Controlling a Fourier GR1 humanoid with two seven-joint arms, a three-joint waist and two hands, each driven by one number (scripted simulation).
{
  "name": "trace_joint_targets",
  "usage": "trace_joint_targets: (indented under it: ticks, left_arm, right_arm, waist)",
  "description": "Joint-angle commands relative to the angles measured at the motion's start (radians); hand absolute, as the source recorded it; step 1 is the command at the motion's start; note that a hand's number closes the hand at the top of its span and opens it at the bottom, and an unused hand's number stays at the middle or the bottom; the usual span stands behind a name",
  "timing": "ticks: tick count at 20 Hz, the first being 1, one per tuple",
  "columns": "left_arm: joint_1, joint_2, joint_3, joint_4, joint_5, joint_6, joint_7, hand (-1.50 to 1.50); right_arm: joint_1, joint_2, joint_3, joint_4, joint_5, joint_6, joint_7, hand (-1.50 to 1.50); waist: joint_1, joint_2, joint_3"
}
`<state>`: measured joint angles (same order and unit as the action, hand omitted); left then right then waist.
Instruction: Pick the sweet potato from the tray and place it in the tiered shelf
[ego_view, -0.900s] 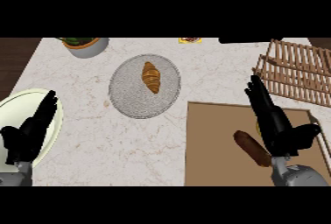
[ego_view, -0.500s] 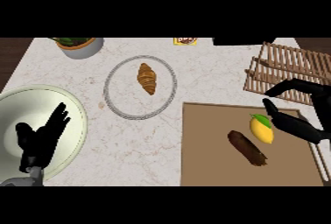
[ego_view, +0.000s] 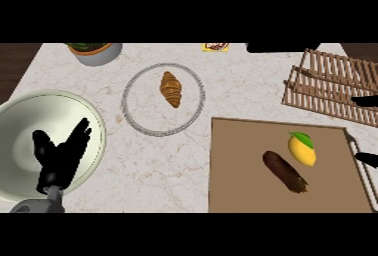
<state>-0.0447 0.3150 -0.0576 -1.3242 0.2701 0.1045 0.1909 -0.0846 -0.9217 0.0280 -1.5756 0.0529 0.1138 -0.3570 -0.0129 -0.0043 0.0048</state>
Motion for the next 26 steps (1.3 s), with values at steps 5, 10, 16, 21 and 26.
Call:
trace_joint_targets:
  ticks: [5,10,16,21,26]
  left_arm:
    - [0.006,-0.033,0.006,0.063,-0.008,-0.003,0.001,0.00]
    - [0.012,-0.011,0.017,0.011,0.004,-0.014,0.052,0.00]
    - [0.031,-0.007,0.006,-0.051,0.007,-0.040,0.085,0.00]
    - [-0.039,-0.046,0.000,0.019,-0.020,-0.019,0.072,0.00]
    - [-0.011,-0.036,0.014,-0.002,-0.024,-0.029,0.085,0.00]
  right_arm:
    - [0.158,-0.153,-0.036,-0.243,-0.002,0.193,0.041,-1.50]
    - [0.231,-0.168,0.027,-0.485,0.118,0.181,0.277,-1.50]
    - [0.169,-0.041,0.168,-0.664,0.292,0.113,0.683,-1.50]
    - [0.088,0.075,0.364,-0.671,0.531,0.114,0.883,-1.50]
    - [-0.009,0.238,0.525,-0.525,0.683,0.160,0.994,-1.50]
  waist:
    - [-0.017,-0.001,-0.006]
    - [-0.014,-0.002,-0.007]
    - [0.021,0.003,-0.006]
    - [0.023,0.007,-0.006]
    - [0.027,0.006,-0.005]
